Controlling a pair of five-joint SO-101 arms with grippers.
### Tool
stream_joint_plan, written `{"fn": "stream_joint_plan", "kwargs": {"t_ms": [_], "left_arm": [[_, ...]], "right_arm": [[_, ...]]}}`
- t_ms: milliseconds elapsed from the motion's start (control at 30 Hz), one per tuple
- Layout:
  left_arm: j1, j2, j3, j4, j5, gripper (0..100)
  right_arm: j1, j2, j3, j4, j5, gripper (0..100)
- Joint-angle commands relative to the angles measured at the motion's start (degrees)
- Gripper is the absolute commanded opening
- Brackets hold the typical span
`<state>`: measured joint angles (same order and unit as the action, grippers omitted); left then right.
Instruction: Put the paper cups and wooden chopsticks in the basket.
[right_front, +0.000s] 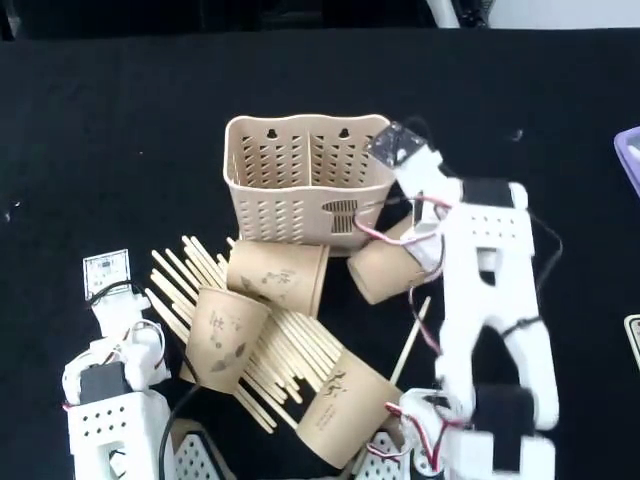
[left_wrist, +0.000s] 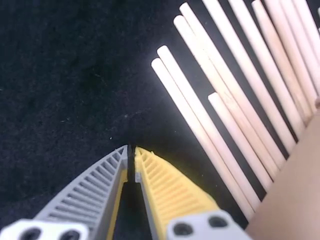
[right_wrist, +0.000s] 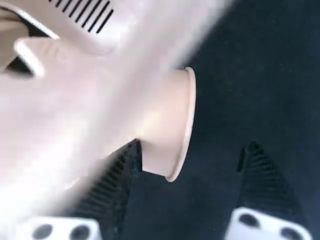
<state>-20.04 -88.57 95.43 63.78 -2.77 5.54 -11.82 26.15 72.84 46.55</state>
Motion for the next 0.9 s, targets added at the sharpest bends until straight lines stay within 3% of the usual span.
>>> {"fn": "stream_joint_plan", "kwargs": {"t_ms": [0,100,267,533,733,867], "left_arm": [[1.0,0.2,0.0,-1.9,0.3,4],[1.0,0.2,0.0,-1.9,0.3,4],[1.0,0.2,0.0,-1.9,0.3,4],[1.0,0.2,0.0,-1.9,0.3,4],[1.0,0.2,0.0,-1.9,0.3,4],[1.0,0.2,0.0,-1.9,0.3,4]], "right_arm": [[0.8,3.2,-5.2,3.2,1.7,30.2],[0.7,4.6,-7.4,7.2,4.7,22.1],[0.7,3.3,-9.3,10.2,9.3,0.6],[0.9,-7.8,-9.7,16.0,6.8,1.1],[1.2,-22.1,-14.5,28.2,7.2,1.1],[3.0,-29.9,-16.9,28.0,7.2,1.1]]}}
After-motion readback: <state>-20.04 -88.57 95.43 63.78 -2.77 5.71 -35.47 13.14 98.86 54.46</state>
